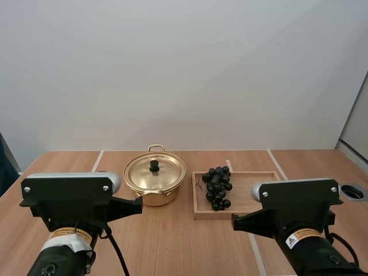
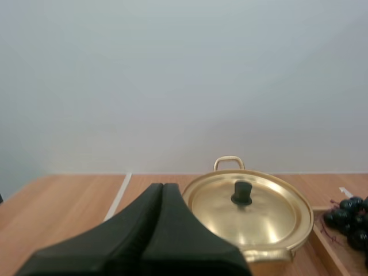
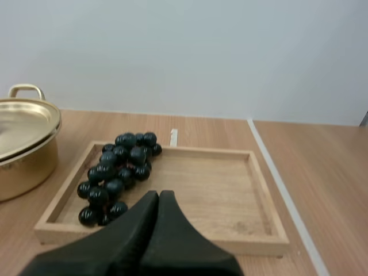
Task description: Open the pot, put the grape inside, and close it
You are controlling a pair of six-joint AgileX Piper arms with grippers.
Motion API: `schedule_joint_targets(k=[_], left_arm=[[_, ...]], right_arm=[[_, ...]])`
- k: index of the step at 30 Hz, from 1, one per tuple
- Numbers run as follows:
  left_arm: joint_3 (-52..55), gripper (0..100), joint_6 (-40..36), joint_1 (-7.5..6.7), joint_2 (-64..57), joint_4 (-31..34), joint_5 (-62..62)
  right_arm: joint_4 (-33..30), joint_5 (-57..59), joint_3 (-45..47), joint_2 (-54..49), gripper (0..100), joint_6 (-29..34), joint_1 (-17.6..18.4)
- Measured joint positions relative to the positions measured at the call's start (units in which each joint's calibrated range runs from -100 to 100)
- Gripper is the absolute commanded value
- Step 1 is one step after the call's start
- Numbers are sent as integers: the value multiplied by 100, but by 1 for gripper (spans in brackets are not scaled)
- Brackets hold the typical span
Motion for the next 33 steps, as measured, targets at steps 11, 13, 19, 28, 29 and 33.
schedule_joint_targets(k=[11, 13, 19, 28, 29, 33], left_arm=[[-1954, 0, 439, 0, 511, 10, 26], [-2339, 0, 439, 0, 816, 10, 202], [-3800, 0, 439, 0, 1940, 31, 1108], [-5798, 0, 439, 0, 3649, 31, 3003], [-5982, 0, 439, 0, 3832, 31, 3152], [-6596, 0, 439, 0, 4506, 31, 4150]], right_arm=[[-19, -51, -2061, 201, 0, 0, 0], [-19, 4, -2444, 547, 0, 0, 0], [-19, 583, -3752, 1845, 0, 0, 0], [-9, 2437, -6129, 3732, 0, 0, 0], [-9, 2660, -6385, 3922, 0, 0, 0], [29, 3596, -7293, 4652, 0, 0, 0]])
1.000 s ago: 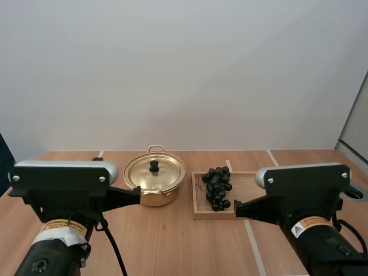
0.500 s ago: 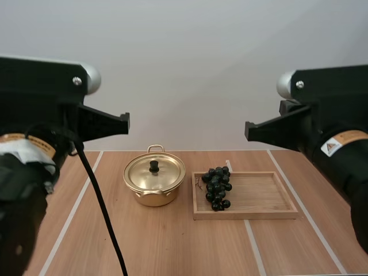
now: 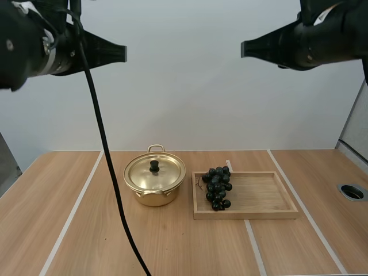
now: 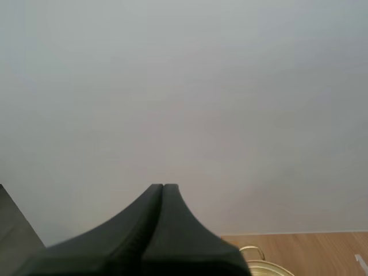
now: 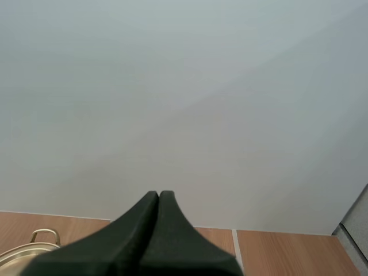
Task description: Open the pot, put the grape inside, and close it
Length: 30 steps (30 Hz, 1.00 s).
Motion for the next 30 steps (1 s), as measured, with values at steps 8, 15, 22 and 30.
schedule_joint_targets(k=[8, 15, 22, 30], left_arm=[[-731, 0, 332, 0, 1244, 0, 2064], [-745, 0, 572, 0, 1686, 0, 2715], [-769, 0, 1436, 0, 1701, 11, 2615], [-769, 0, 2418, 0, 1701, 11, 2081]], right_arm=[[66, 2143, -1158, 1281, 0, 0, 0], [66, 2735, -1208, 1872, 0, -515, 0], [66, 2735, -1224, 1931, 0, -1143, 0], [186, 2613, -1224, 1931, 0, -1190, 0]])
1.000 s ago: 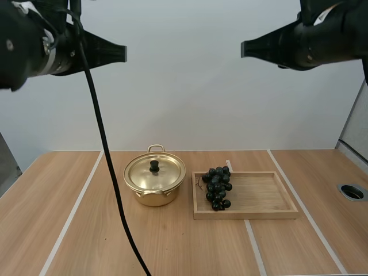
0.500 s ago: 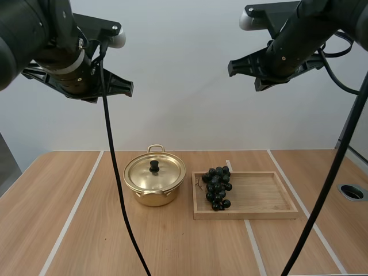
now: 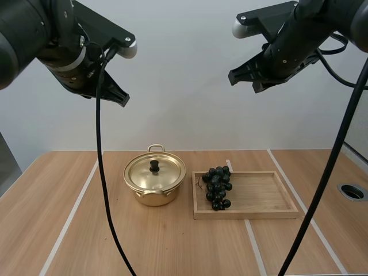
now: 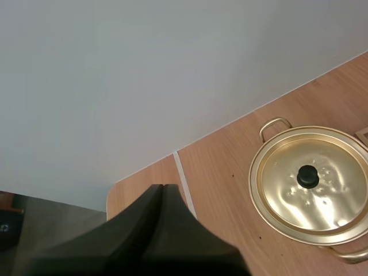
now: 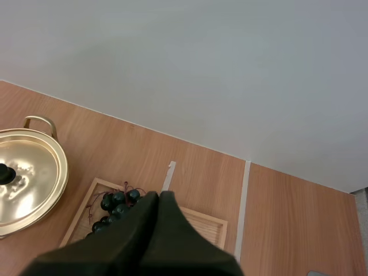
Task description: Open the pot, put the grape inside, and close it
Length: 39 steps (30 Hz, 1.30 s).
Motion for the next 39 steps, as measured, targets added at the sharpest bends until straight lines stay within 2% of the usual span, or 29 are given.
schedule_joint_targets(k=[2, 4, 6, 7, 8, 10, 11, 13, 14, 18, 25, 35, 39], left_arm=[[0, 1, 38, 0, 0, 0, -201], [0, 9, 62, 0, 0, 0, -303], [0, 25, 135, 0, 0, 0, -302], [0, 39, 157, 0, 0, 0, -306], [0, 54, 184, 0, 0, 0, -322], [0, 93, 248, 0, 0, 0, -340], [0, 100, 279, 0, 0, 0, -363], [0, 100, 365, 0, 0, -16, -381], [0, 100, 394, 0, 0, -49, -381], [0, 100, 682, 0, 0, -349, -381], [0, 100, 1249, 0, 552, -1535, 149], [0, 100, 1303, -9, 1938, -1928, 462], [0, 100, 1310, -159, 2371, -1974, 475]], right_arm=[[54, -73, 0, 0, 0, 0, 0], [84, -73, 0, 0, 0, -4, 0], [84, -73, 0, 0, 0, -15, 0], [95, -73, 0, 0, 2, -38, 0], [95, -73, 0, 0, 12, -51, 0], [122, -73, 0, 0, 40, -146, 0], [149, -73, 0, 0, 54, -203, 0], [190, -73, 0, 0, 91, -307, 0], [198, -73, 0, 0, 100, -357, 0], [233, -110, 0, 0, 100, -445, 0], [412, -128, 0, 0, 100, -445, 0], [461, -128, 0, 0, 100, -445, 0], [471, -128, 0, 0, 100, -445, 0]])
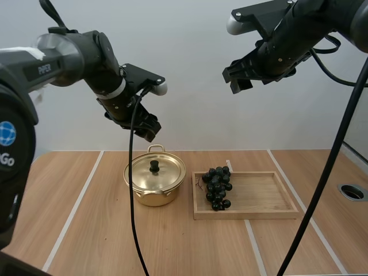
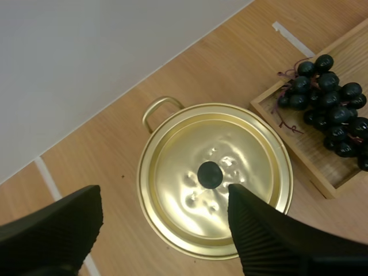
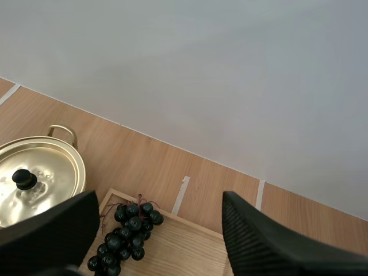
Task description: Open the pot, put the grape inside, and close it
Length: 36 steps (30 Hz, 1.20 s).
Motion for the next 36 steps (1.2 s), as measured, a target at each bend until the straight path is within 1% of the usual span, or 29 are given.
schedule_joint_targets(k=[4, 6, 23, 36], left_arm=[[0, 100, -38, -232, 339, -41, -72], [0, 100, -58, -277, 473, -53, -150], [0, 100, -126, -288, 1577, 48, -500], [0, 100, -162, -288, 1933, 48, -554]], right_arm=[[23, 0, 0, 0, 100, 0, 0], [23, 0, 0, 0, 100, 0, 0], [23, 0, 0, 0, 100, 0, 0], [23, 0, 0, 0, 100, 0, 0]])
